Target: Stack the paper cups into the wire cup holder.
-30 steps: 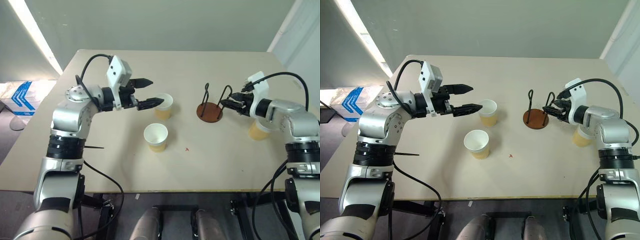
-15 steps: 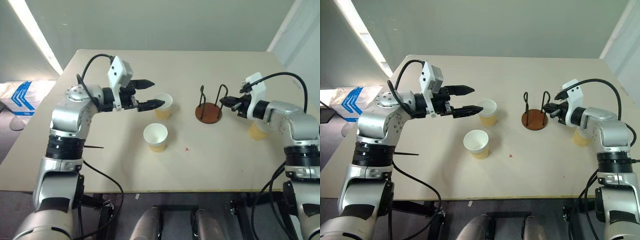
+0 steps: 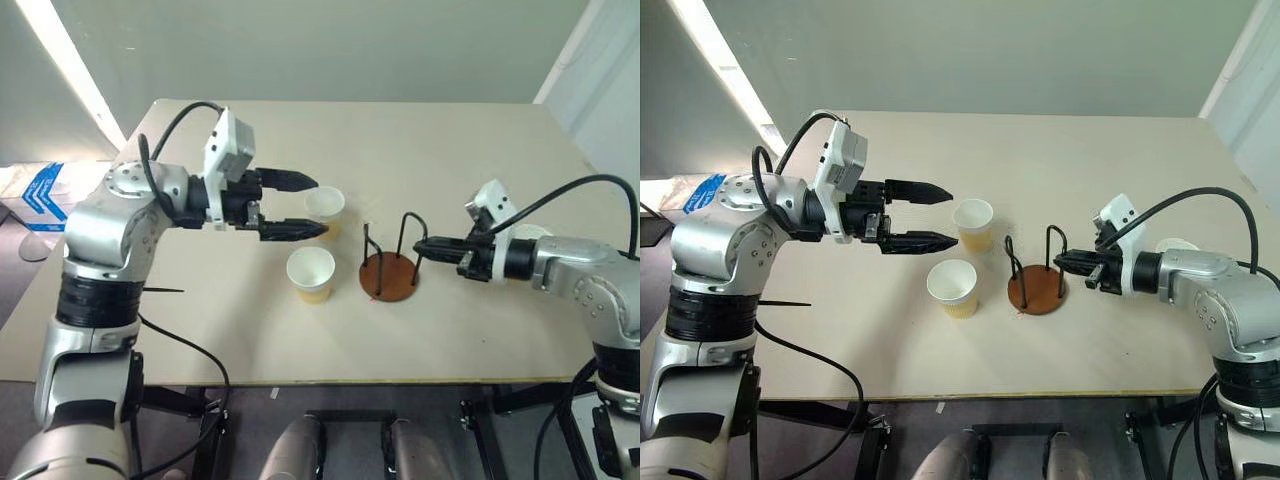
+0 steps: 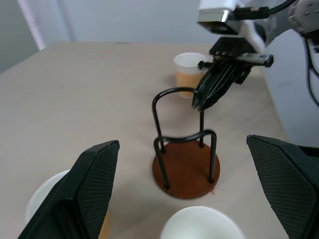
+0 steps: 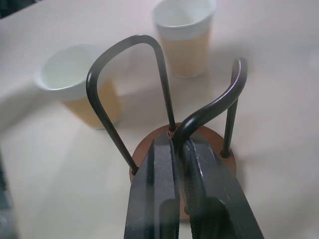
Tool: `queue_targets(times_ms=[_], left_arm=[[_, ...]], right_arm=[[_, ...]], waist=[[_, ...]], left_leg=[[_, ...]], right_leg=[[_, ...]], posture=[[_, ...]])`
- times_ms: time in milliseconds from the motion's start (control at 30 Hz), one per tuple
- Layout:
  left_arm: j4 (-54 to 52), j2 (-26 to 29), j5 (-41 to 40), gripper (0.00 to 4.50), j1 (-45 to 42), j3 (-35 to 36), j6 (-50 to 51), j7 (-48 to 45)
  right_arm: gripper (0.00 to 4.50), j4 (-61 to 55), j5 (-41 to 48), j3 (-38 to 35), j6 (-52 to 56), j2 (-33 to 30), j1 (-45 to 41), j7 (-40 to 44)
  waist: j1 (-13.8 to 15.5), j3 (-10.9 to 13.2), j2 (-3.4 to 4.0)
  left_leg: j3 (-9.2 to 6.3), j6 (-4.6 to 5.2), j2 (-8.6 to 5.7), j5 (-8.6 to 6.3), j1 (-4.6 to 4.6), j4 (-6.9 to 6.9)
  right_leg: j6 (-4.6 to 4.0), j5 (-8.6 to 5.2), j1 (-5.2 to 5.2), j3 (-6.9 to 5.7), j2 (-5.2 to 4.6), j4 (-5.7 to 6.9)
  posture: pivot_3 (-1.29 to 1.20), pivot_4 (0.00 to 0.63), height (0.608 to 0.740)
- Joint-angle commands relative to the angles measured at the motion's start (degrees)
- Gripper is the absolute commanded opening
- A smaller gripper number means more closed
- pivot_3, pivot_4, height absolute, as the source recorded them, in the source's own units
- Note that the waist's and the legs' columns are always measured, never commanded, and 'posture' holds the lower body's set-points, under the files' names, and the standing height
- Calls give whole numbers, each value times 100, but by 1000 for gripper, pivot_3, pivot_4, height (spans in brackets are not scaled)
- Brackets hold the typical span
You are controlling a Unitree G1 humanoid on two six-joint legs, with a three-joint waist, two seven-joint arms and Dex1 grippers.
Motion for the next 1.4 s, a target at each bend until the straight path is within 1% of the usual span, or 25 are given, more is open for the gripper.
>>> queue_targets(times_ms=[33, 200, 333, 467, 633, 767, 867, 967, 1100, 1200, 1400], left_arm=[[-267, 179, -57, 4500, 60, -92, 26, -210], [-238, 129, -52, 4500, 61, -138, -13, -146], [-230, 133, -3, 4500, 87, -172, -48, -124], [-142, 184, 116, 4500, 45, -177, -130, -113], [-165, 198, 167, 4500, 79, -166, -149, -132], [-277, 312, 247, 4500, 223, -205, -195, -194], [-423, 507, 341, 4500, 378, -272, -340, -326], [-714, 903, 689, 4500, 713, -470, -887, -633], [-799, 1254, 1246, 4500, 913, -762, -1697, -906], [-676, 1265, 1531, 4500, 893, -956, -2073, -1004], [-151, 1005, 2092, 4500, 619, -1317, -2592, -951]], right_arm=[[39, -331, 147, -130, -12, -104, 159, -30], [39, -358, 105, -35, -116, -165, 361, -41], [39, -336, -79, 181, -304, -322, 573, 13], [1116, -325, -35, 205, -354, -432, 721, 50], [2964, -354, -46, 145, -413, -513, 902, -2], [4345, -473, 20, -112, -343, -521, 1061, -183], [4345, -627, 253, -416, -203, -565, 1204, -190], [4345, -781, 667, -908, 60, -538, 1251, -238], [4345, -1016, 1216, -1420, 361, -539, 1186, -343], [4345, -1163, 1537, -1547, 511, -556, 1091, -453], [4345, -1251, 2039, -1738, 636, -659, 663, -746]], waist=[[3, 0, -1], [-5, -2, -6], [-8, -4, -9], [-5, -7, -25], [-9, -7, -25], [-10, -7, -25], [-13, -7, -25], [-24, -6, -26], [-24, -6, -27], [-26, -6, -27], [-31, -6, -26]], left_leg=[[-1, 1, 0, 1, 3, 0], [-1, 0, -1, 13, 4, 1], [-2, 3, -1, 20, 5, 0], [-4, 3, -1, 20, 6, 1], [-2, 3, -1, 20, 2, 0], [-2, 3, -1, 19, 2, -2], [-2, 2, -1, 18, 2, -5], [-2, 1, -2, 16, 2, -8], [-4, 1, -2, 14, 1, -12], [-7, 3, -2, 10, 2, -12], [-9, 7, -2, 4, -2, -12]], right_leg=[[-3, -2, 2, 0, 0, 3], [-6, 0, 4, 1, -1, 4], [-7, 2, 4, 2, -1, 6], [-7, 2, 8, 1, -1, 4], [-5, 2, 5, 3, -1, 1], [-3, 1, 5, 2, -1, -1], [-2, -1, 5, 2, -1, -2], [-2, -2, 4, 3, 0, -6], [-7, -10, 3, 3, 2, -6], [-14, -15, 2, 3, 2, -3], [-19, -13, -4, 4, 1, 3]], posture=[[0, 150, 740], [0, 150, 740], [0, 150, 740], [0, 150, 740], [0, 150, 740], [0, 150, 740], [0, 150, 740], [0, 150, 740], [0, 150, 740], [0, 150, 740], [0, 150, 740]])
